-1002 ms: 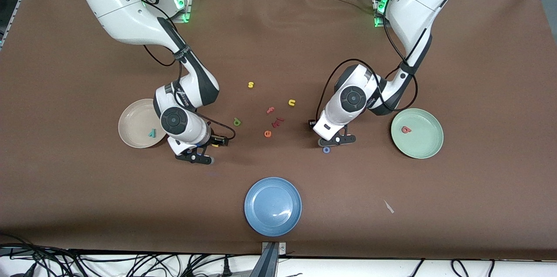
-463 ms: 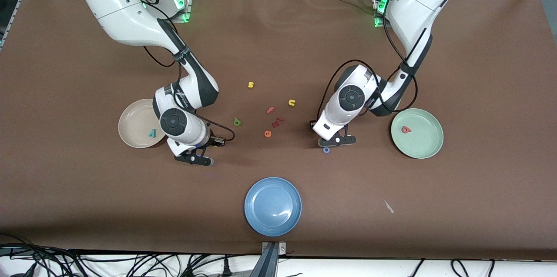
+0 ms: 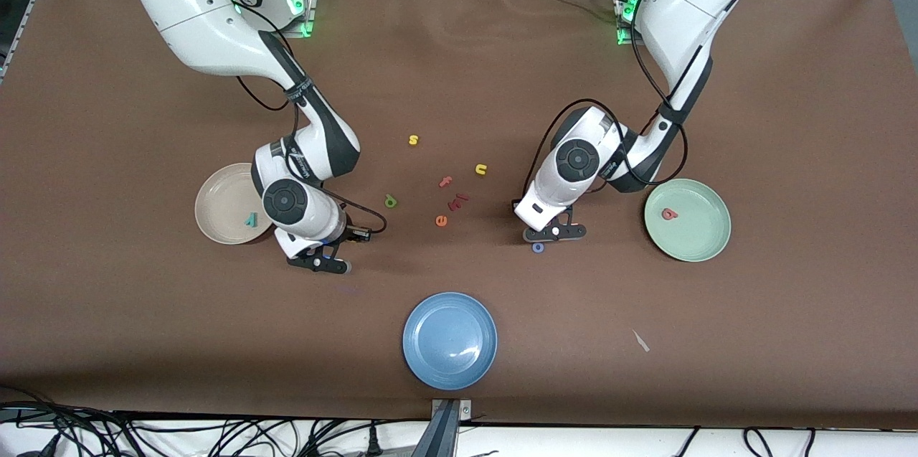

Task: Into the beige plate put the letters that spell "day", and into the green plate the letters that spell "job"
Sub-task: 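Place the yellow letter on the beige plate while the left places J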

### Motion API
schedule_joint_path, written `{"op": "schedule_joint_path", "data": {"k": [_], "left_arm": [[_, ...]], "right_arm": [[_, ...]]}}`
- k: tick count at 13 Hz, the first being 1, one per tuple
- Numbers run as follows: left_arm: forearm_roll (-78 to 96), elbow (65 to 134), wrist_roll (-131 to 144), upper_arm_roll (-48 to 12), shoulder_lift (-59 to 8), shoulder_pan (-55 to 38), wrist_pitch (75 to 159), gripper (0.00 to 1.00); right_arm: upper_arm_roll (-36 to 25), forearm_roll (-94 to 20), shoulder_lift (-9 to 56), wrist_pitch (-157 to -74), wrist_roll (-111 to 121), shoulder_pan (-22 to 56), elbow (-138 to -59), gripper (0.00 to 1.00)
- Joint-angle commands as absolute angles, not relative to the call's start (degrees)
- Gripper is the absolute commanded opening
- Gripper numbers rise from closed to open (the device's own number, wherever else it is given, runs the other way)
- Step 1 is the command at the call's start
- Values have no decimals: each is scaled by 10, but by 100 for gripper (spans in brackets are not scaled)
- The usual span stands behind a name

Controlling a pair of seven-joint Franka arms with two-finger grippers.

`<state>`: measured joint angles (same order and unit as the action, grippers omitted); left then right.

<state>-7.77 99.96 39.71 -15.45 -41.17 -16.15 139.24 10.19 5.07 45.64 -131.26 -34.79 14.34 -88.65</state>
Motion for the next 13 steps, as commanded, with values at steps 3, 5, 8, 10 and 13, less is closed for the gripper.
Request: {"op": "schedule_joint_path", "data": {"k": [3,5,8,10,13], "left_arm": [[-95,992,405,-153,-397,-158,1381,4],[-96,990,385,-154,-349,-137,1320,4],[-84,990,282,-161,-289,-66,1226,4],[-84,991,216,-161,-280,-15,1194,4],[-84,1005,105,-161,-281,67,1191,5]], "right_arm": [[104,62,450,-1233,-340,136,-840,10],[92,65,410,-1213,-309,135,-880,10],[67,65,326,-1256,-259,135,-994,10],[40,65,274,-1301,-205,135,-1075,10],[12,62,215,-1331,-141,134,-1153,10]]}}
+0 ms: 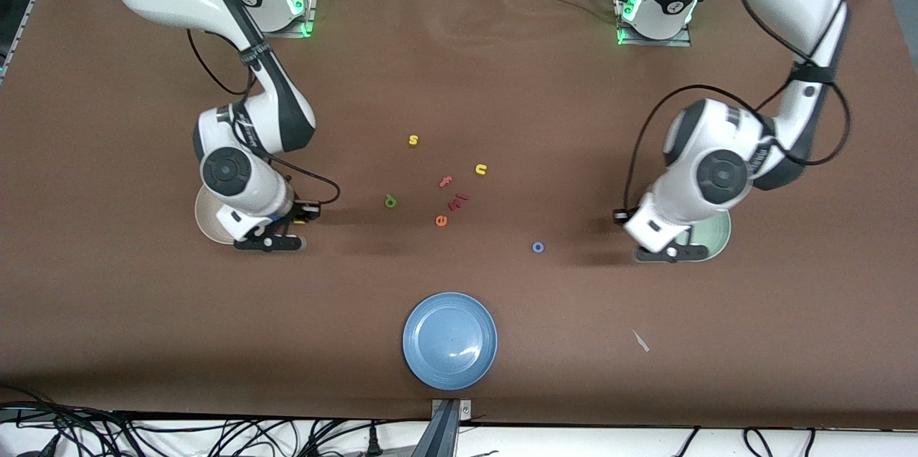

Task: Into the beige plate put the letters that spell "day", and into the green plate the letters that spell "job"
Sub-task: 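Place the yellow letter on the beige plate while the left places J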

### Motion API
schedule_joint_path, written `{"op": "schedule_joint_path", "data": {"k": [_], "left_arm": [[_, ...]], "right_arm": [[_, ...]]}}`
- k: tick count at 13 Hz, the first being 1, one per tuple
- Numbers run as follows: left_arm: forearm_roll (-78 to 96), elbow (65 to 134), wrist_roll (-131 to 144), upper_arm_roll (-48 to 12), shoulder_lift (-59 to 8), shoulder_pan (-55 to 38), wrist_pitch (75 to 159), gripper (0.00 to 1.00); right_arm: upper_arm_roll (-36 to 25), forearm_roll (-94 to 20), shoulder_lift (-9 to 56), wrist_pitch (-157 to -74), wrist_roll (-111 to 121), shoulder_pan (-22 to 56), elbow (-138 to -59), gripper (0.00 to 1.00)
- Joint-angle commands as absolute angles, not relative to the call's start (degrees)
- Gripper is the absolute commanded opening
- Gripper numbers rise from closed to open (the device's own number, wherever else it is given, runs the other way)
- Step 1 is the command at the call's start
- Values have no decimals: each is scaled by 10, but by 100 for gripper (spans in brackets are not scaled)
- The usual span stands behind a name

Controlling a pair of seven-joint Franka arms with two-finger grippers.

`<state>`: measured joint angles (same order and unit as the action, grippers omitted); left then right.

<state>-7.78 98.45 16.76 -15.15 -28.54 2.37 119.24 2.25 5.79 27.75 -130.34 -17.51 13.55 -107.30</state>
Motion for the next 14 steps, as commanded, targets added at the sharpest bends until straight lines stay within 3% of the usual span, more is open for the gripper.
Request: {"op": "schedule_joint_path", "data": {"k": [1,6,8,9,10,11,12,14], "left_arm": [[-84,1017,55,-161,-282,101,1190,5],[-85,1032,-43,-160,-336,174,1197,5],[-92,1028,-52,-160,-351,186,1200,6],[-93,1028,-54,-160,-355,192,1209,9],[-93,1027,-54,-160,-358,192,1211,18],[-92,1026,-54,-160,-359,192,1211,37],[-91,1024,-55,-161,-353,192,1211,73],[-87,994,-48,-163,-348,186,1202,99]], "right_arm": [[0,62,196,-1346,-118,134,-1182,10],[-65,28,170,-1383,41,133,-1234,12],[-85,9,177,-1385,110,132,-1232,15],[-88,-8,184,-1390,132,132,-1231,22],[-88,-12,188,-1391,138,132,-1229,47],[-88,-12,191,-1391,138,132,-1226,99],[-87,-13,192,-1385,132,133,-1219,100],[-85,-14,192,-1371,132,134,-1203,100]]}}
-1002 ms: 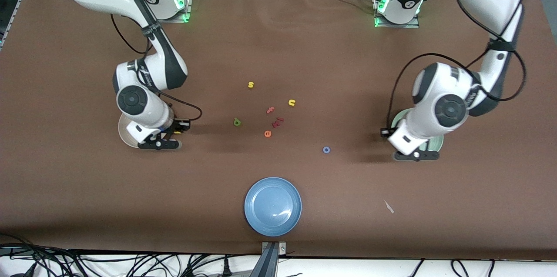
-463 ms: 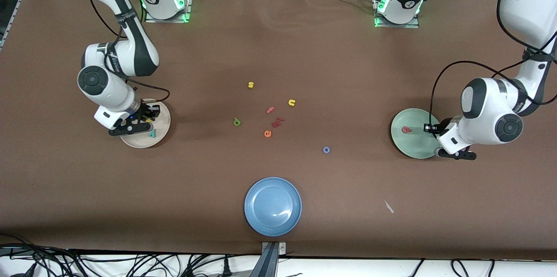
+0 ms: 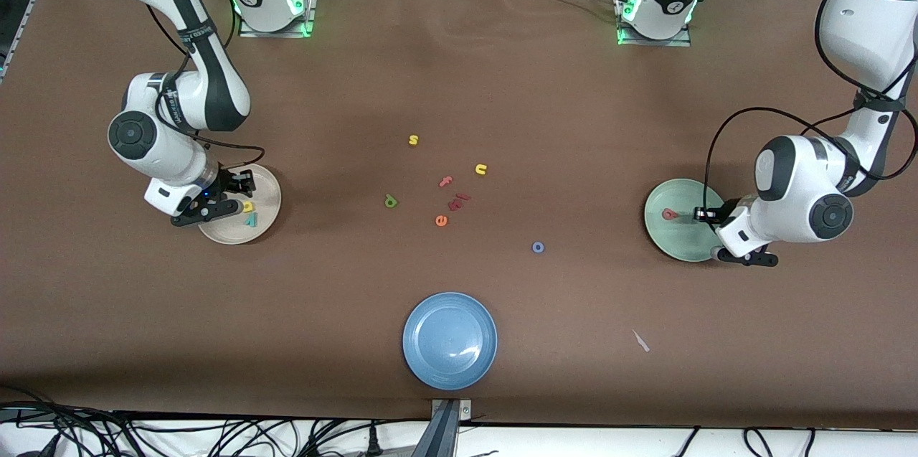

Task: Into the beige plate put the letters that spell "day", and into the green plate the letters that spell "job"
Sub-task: 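Move the right gripper to the green p while the left reaches the o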

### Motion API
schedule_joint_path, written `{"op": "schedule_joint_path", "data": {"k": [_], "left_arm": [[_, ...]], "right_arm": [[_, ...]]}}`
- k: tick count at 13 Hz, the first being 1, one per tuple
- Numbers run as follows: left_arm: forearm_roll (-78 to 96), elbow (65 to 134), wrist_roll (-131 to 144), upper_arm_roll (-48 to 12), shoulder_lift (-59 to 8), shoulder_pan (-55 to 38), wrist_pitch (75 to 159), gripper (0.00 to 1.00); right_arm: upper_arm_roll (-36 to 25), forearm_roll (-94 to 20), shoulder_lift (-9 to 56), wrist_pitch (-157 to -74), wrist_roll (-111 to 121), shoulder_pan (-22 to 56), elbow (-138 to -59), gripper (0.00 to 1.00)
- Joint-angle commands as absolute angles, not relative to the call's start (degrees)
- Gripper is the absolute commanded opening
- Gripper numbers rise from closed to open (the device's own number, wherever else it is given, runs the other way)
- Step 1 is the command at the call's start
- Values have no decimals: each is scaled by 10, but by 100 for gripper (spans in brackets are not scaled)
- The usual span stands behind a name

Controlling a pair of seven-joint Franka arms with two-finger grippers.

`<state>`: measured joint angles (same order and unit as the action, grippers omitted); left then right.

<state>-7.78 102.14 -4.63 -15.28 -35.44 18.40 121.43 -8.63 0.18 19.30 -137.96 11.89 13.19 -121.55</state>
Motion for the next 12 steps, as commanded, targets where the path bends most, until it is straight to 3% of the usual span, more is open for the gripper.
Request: {"op": "schedule_joint_path", "data": {"k": [1,3,6,12], "left_arm": [[-85,986,-43,-177,-338,176,1201,100],[-90,962,15,-212,-337,164,1201,100],[-91,913,117,-213,-364,89,1203,100],[-86,887,339,-213,-399,-34,1223,99]], "right_arm": [[-83,-14,193,-1357,122,138,-1195,100],[-51,-14,193,-1345,64,143,-1183,100],[2,-14,208,-1345,12,150,-1166,100],[23,-10,254,-1346,39,211,-1122,100]]}}
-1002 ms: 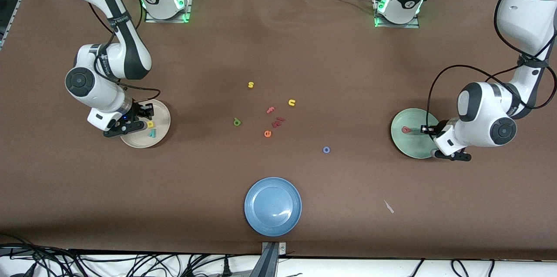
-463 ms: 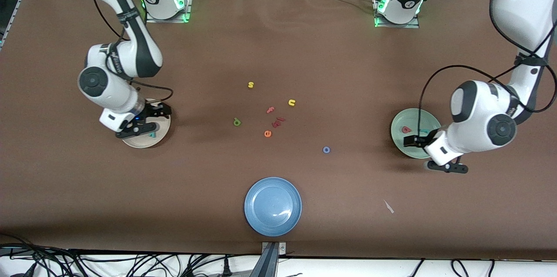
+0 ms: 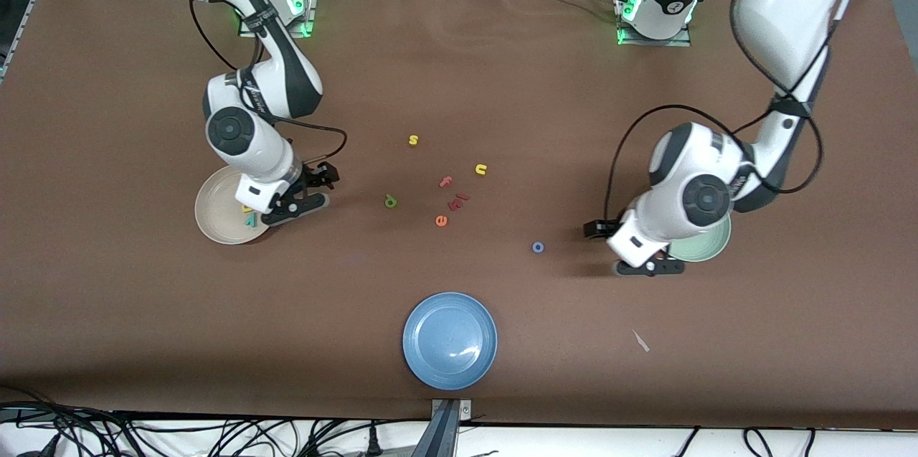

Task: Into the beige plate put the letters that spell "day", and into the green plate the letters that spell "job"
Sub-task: 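Move the right gripper to the green p while the left reaches the o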

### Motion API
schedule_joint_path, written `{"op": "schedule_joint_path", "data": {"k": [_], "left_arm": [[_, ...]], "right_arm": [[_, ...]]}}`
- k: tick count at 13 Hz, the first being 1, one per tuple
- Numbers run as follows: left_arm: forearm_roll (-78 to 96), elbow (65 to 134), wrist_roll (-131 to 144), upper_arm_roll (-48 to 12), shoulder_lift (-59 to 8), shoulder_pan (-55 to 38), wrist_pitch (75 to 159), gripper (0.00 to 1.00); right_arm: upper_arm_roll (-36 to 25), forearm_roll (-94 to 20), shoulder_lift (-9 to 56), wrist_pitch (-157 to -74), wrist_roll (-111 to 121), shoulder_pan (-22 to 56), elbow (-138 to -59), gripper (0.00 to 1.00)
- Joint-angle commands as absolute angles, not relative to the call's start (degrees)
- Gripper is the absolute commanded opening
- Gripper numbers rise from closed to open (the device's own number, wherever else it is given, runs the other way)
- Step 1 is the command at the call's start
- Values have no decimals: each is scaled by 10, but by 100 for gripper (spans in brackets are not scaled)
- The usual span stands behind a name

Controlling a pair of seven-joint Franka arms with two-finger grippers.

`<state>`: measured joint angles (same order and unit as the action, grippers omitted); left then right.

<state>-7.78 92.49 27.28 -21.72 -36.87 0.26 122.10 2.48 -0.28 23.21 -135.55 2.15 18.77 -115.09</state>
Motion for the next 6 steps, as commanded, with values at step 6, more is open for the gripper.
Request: {"op": "schedule_joint_path", "data": {"k": [6], "left_arm": [[-92,819,443,-208,-492,-98,1301,89]], "right_arm": [[23,-10,310,-1360,31,271,-1061,100]]}}
